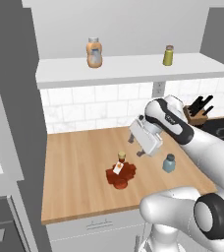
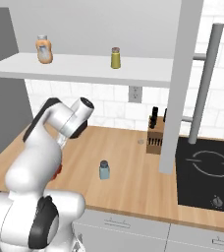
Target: Put the shaker and condiment bottle from the counter next to their counterparts in the cabinet.
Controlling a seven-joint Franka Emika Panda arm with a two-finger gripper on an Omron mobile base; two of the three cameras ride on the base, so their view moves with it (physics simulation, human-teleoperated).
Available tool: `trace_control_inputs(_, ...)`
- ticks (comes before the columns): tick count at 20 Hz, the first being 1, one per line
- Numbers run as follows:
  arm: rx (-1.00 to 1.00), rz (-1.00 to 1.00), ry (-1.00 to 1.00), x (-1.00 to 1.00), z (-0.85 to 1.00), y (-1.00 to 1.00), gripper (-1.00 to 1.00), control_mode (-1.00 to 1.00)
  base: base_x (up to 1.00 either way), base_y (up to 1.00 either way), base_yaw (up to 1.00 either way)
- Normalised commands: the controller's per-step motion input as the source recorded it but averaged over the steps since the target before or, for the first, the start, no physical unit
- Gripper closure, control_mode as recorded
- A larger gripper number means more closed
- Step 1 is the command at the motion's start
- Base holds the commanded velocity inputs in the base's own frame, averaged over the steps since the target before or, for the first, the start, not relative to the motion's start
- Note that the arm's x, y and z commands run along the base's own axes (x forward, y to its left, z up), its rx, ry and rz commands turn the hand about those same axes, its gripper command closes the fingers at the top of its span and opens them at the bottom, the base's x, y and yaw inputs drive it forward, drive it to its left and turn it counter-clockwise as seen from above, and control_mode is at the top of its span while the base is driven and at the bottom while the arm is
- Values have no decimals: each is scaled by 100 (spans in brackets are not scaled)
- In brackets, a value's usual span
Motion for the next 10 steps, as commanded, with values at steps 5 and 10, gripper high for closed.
trace_control_inputs(5, -5, 0, 0, 0, -26, 28, -100, -100, 0, 0, 0)
trace_control_inputs(10, 0, 0, 0, 2, -21, 4, -100, -100, 0, 0, 0)
